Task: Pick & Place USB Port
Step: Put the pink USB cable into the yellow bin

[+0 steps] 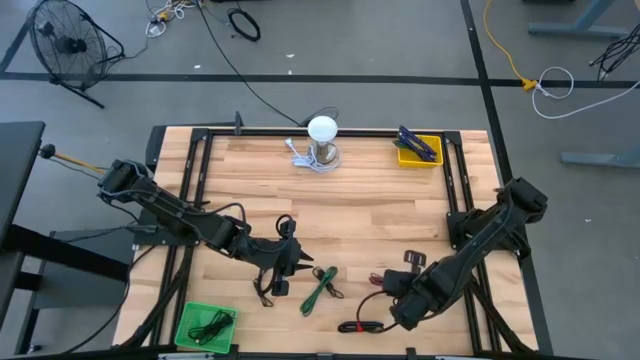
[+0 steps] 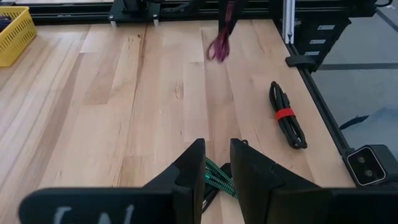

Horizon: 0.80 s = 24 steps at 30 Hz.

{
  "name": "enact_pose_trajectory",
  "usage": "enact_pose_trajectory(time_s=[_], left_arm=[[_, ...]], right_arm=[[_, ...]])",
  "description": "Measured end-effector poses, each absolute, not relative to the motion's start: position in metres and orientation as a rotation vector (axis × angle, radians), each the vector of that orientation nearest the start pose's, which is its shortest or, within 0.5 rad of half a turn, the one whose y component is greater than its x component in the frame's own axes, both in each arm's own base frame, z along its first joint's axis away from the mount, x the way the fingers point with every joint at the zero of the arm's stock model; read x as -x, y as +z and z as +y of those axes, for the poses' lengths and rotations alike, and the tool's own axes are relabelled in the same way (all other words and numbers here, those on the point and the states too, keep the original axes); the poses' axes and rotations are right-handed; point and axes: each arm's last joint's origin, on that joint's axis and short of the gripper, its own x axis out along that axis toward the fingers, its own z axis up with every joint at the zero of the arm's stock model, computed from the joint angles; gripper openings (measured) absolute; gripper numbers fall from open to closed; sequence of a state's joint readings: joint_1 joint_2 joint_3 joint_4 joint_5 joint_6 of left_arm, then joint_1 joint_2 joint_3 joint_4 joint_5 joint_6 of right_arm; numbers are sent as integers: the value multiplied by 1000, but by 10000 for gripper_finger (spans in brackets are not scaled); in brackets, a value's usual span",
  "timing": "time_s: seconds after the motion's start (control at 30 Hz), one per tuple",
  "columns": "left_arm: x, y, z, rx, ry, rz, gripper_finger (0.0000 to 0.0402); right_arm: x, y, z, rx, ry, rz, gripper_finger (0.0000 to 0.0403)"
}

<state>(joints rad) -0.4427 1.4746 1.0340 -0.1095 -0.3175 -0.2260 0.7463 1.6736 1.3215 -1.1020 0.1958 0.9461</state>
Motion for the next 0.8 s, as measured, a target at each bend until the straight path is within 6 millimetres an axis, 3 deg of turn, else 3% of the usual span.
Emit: enact_pose_trajectory(time_s=[0.2, 0.37, 0.5, 0.8], left_arm=[[-296, 266, -130, 16, -63, 521, 80], [-296, 266, -130, 17, -63, 521, 80], [-296, 266, -130, 16, -64, 521, 80], [-296, 266, -130, 16, -63, 521, 80]], right_arm=[[-246, 304, 201, 14, -194, 1142, 10], [-254, 337, 191, 131, -276, 965, 10], [-257, 348, 178, 205, -371, 915, 10], [-264, 350, 142, 369, -631, 855, 10]])
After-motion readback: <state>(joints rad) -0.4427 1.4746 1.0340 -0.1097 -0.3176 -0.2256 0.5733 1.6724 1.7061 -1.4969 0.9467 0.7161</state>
